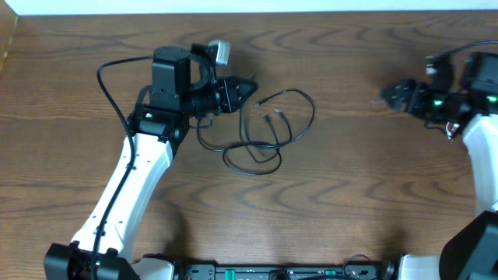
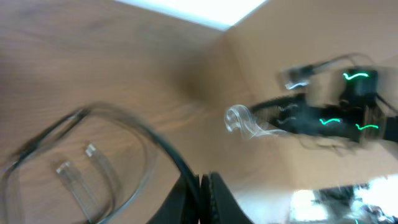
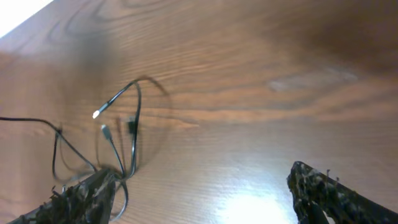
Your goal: Untangle cables
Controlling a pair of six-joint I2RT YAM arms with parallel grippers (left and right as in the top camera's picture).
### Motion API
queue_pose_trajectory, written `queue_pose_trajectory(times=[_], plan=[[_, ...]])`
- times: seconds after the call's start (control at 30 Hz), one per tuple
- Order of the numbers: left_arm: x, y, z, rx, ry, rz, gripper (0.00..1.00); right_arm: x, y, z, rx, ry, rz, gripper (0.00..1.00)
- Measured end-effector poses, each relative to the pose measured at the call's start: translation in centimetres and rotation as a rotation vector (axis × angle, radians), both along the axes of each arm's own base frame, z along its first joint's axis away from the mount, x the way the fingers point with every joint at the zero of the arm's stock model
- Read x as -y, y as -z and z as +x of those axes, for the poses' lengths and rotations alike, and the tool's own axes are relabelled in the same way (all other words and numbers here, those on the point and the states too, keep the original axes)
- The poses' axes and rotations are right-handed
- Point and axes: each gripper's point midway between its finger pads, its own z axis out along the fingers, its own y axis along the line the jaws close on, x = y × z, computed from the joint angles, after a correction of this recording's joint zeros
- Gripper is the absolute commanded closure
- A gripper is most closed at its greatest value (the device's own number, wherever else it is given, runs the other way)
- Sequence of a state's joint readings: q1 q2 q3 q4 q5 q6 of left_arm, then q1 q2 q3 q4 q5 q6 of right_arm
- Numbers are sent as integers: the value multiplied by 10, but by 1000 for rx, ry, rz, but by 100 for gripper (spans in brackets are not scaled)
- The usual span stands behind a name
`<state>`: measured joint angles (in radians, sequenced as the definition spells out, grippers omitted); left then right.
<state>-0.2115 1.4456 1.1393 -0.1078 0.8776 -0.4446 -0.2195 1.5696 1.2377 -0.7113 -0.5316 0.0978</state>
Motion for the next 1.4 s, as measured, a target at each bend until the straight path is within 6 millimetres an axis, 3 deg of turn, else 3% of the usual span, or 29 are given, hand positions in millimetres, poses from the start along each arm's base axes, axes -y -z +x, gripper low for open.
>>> queue_pose_trajectory(times=[0.1,0.23,0.43,0.67,0.77,0.8,0.87,0.9,1.1,1.2,1.27,1.33,1.4], plan=[[13,-36,-6,62,89,-132,92,-37,6,-1,-8,-100,-41,13],[20,-53,-17,36,159,-211,92,-71,26,-2,-46,-191,-62,18],[21,-44,-24,-45,178,-218,92,-115,77,-3,-149,-299,-72,19],[14,-5,-31,-167,136,-121,92,-161,105,5,-150,-342,-48,22],[9,9,-31,-188,104,-67,92,-176,115,-1,-182,-351,-37,37],[7,15,-31,-198,90,-45,92,-180,117,-3,-191,-354,-36,47],[4,22,-30,-204,69,-12,92,-186,122,-7,-208,-358,-42,73],[2,26,-30,-208,58,6,92,-188,124,-7,-206,-364,-52,97],[-25,69,-32,-310,-80,197,92,-176,131,-3,-216,-296,-137,99],[-57,101,-36,-389,-220,387,92,-151,137,0,-239,-228,-225,99],[-83,117,-38,-419,-316,519,92,-124,135,0,-275,-166,-281,99],[-105,125,-37,-420,-398,623,92,-91,122,9,-271,-99,-322,99],[-119,128,-35,-413,-451,687,92,-58,95,22,-230,-31,-362,99]])
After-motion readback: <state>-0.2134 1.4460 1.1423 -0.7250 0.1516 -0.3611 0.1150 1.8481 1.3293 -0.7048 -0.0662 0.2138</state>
